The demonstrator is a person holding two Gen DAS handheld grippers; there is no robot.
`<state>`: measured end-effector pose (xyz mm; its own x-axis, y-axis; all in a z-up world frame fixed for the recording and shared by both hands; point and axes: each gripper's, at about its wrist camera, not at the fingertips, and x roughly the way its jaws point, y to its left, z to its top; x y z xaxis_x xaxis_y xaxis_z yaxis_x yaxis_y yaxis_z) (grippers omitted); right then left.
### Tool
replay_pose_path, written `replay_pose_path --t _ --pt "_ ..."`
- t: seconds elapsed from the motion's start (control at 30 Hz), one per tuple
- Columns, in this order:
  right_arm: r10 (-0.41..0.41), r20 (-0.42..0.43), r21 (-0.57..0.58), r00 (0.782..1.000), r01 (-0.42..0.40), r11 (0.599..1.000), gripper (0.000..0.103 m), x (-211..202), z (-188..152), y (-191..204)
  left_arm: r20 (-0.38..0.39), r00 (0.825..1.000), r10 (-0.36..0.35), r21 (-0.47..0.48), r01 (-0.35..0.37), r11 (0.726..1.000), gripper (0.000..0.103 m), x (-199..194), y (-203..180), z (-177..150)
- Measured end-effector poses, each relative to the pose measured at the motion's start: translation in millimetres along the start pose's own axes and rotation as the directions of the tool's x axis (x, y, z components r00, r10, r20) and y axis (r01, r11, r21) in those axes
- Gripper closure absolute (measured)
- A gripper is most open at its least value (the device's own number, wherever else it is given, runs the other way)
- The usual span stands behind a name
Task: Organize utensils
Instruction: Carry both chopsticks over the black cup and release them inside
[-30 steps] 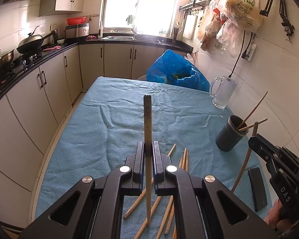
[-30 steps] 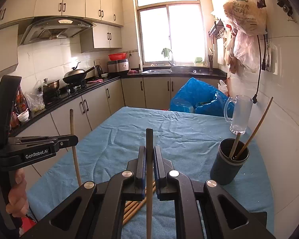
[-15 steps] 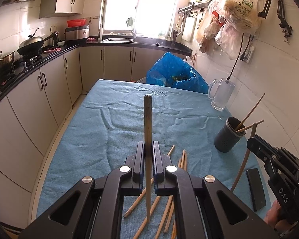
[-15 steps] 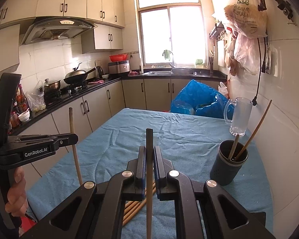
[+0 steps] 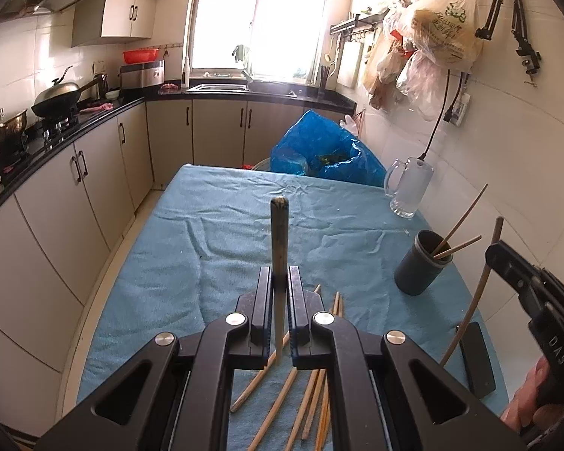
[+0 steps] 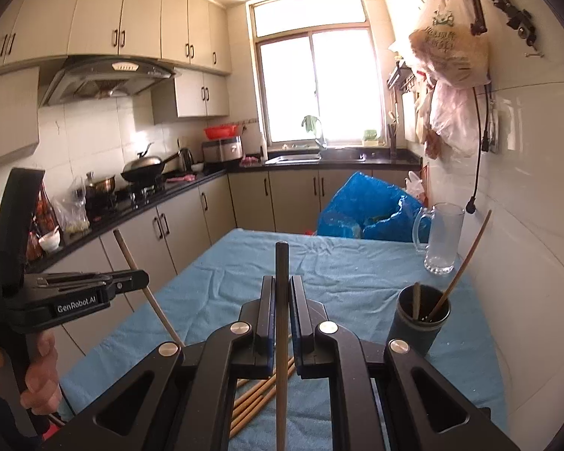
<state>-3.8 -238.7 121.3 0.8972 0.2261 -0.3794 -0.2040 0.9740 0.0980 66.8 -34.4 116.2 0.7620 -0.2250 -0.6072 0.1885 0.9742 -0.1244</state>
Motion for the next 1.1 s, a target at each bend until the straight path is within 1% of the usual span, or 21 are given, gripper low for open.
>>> replay_pose_path --t 0.33,0.47,0.57,0.67,0.77,0.93,0.97,1.03,1.1 --pt "-0.007 0.103 0.053 0.995 0.002 0.999 0.095 -38 25 -23 0.000 0.999 -0.040 0.022 0.040 0.999 0.096 -3 -13 9" --pt "-0.039 0.158 0.068 0.987 0.028 0.997 0.095 -57 38 -34 -0.002 0.998 -0.063 0.037 0.063 0.997 0.096 -2 -22 15" --pt "-0.078 0.200 0.080 0.977 0.063 0.995 0.095 -70 47 -47 -0.009 0.995 -0.099 0.041 0.099 0.994 0.096 -1 -29 22" --pt "-0.114 0.222 0.100 0.968 0.094 0.991 0.095 -77 54 -60 -0.021 0.992 -0.128 0.049 0.129 0.991 0.096 2 -36 28" --pt "-0.140 0.233 0.125 0.962 0.113 0.986 0.095 -78 61 -75 -0.022 0.990 -0.142 0.059 0.143 0.988 0.096 6 -45 40" --pt "-0.218 0.248 0.158 0.944 0.182 0.970 0.095 -68 70 -101 -0.035 0.980 -0.197 0.059 0.199 0.978 0.096 18 -63 61" --pt "-0.230 0.245 0.164 0.942 0.194 0.967 0.095 -65 70 -106 -0.028 0.979 -0.204 0.063 0.205 0.977 0.096 21 -68 66" --pt "-0.233 0.242 0.186 0.942 0.191 0.964 0.095 -58 71 -118 -0.017 0.979 -0.205 0.065 0.206 0.976 0.096 27 -75 76" --pt "-0.247 0.238 0.189 0.939 0.205 0.960 0.095 -49 73 -126 -0.021 0.974 -0.224 0.069 0.225 0.972 0.096 35 -84 85"
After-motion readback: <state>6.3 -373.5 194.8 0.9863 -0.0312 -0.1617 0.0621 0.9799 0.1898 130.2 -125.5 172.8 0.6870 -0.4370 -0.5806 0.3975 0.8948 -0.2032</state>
